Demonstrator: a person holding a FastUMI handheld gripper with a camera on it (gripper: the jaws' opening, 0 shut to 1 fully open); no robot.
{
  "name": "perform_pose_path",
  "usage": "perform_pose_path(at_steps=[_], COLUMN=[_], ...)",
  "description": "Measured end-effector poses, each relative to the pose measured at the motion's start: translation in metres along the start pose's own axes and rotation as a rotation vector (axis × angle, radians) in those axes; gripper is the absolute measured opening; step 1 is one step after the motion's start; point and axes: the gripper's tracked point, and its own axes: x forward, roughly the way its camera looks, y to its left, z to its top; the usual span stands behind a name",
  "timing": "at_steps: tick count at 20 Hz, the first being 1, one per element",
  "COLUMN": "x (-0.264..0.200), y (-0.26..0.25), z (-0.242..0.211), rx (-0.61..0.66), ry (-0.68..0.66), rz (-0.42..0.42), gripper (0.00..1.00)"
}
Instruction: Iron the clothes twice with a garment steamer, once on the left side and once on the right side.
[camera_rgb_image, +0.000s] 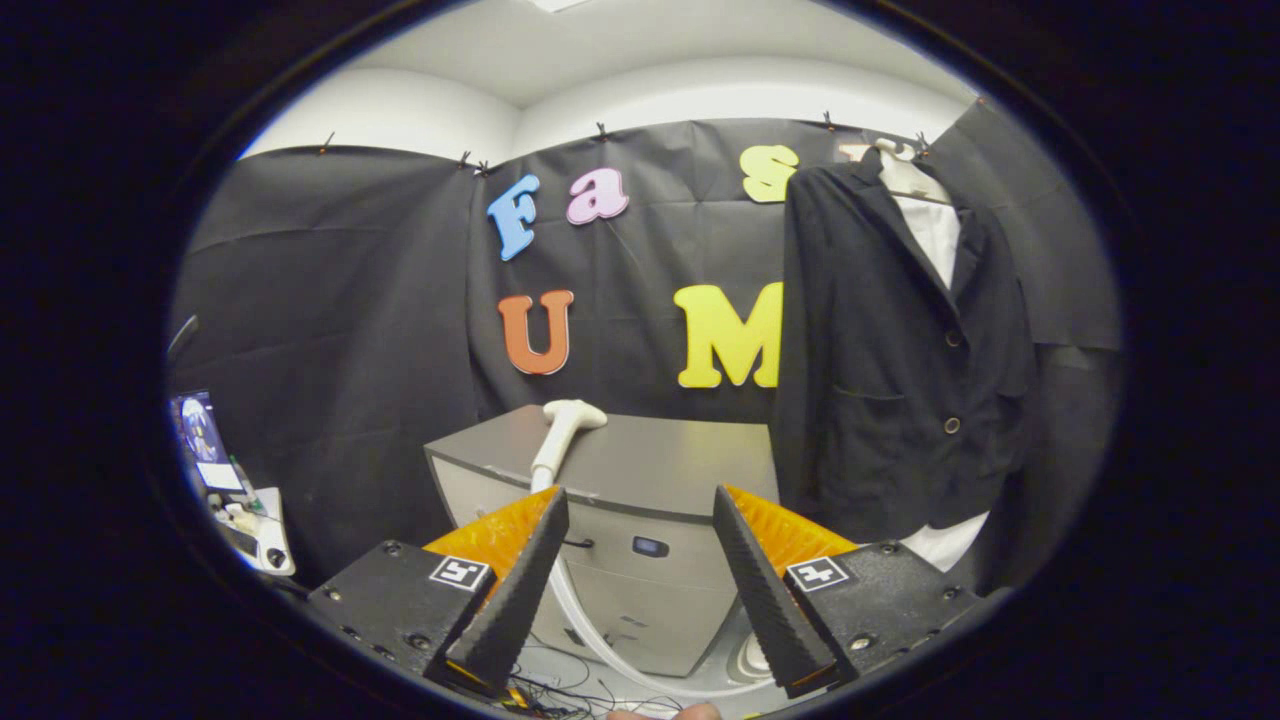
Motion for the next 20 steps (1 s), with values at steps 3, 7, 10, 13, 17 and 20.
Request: perform_pose_path(at_steps=[3,7,10,13,17,20], x=[0.017,0.04,0.061,0.085,0.131,0.167], y=[0.027,0.059,0.075,0.084,0.096,0.105], z=[0.012,0.018,0.016,0.017,0.032,0.037], rx=[-0.009,0.015,0.016,-0.001,-0.024,-0.032], ry=[0.002,0.041,0.09,0.133,0.159,0.217], rz=[0.011,0.044,0.075,0.109,0.171,0.226], gripper=[0.93,0.93,0.93,0.93,0.93,0.93])
